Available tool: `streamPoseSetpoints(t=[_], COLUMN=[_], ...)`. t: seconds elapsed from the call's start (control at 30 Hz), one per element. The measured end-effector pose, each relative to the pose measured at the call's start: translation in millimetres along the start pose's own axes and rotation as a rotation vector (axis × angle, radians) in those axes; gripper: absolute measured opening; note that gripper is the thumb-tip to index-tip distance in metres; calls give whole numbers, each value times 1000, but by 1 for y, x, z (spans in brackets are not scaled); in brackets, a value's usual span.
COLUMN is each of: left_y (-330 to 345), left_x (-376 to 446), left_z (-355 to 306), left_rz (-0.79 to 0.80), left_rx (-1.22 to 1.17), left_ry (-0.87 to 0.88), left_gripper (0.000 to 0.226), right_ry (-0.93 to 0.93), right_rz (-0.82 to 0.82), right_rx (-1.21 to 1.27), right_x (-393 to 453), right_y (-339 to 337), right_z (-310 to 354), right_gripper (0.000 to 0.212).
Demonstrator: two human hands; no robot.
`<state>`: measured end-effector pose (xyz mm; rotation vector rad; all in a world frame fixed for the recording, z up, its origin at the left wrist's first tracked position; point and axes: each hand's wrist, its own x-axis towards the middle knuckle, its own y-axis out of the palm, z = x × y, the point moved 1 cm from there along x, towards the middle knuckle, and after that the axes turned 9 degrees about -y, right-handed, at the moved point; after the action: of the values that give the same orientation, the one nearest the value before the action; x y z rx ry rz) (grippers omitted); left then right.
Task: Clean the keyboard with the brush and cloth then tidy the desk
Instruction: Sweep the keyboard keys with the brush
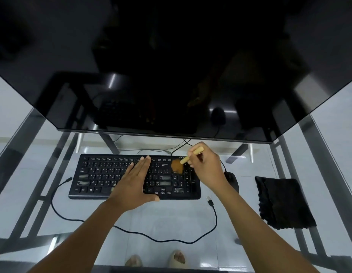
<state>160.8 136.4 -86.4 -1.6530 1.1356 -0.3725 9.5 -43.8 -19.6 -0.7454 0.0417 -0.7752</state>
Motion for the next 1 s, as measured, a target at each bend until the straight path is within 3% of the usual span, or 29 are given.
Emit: streamPoseSetpoints(t=[0.13, 0.27, 0.4, 0.53, 0.67, 0.83, 0.93, 1.0], left_y=[-13, -28, -41, -47, -40, -35, -35, -37], left_x=[-4, -7, -12, -24, -26, -30, -32, -32], left_z=[-1, 16, 41, 61, 78, 96, 99, 100], left_rz=[34, 8, -41, -43, -44, -17, -22, -11], left_rx=[31, 83, 77, 16, 65, 87, 87, 106], left_ry=[25, 27, 9, -30, 12, 30, 55, 63], left_gripper=[118, 114, 113, 114, 116, 120, 119, 117], right_ry=[112, 156, 33, -3, -2, 105, 84, 63], right_rz=[-203, 66, -125, 97, -82, 188, -91, -77], right_rx=[65, 188, 6, 5, -34, 23, -57, -34], right_x=[2, 0, 3, -3, -2, -15, -19, -24], right_y=[3, 30, 37, 60, 62, 80, 79, 81], right_z=[6, 24, 37, 51, 61, 68, 72, 72], right_gripper=[18, 7, 14, 11, 13, 9, 8, 8])
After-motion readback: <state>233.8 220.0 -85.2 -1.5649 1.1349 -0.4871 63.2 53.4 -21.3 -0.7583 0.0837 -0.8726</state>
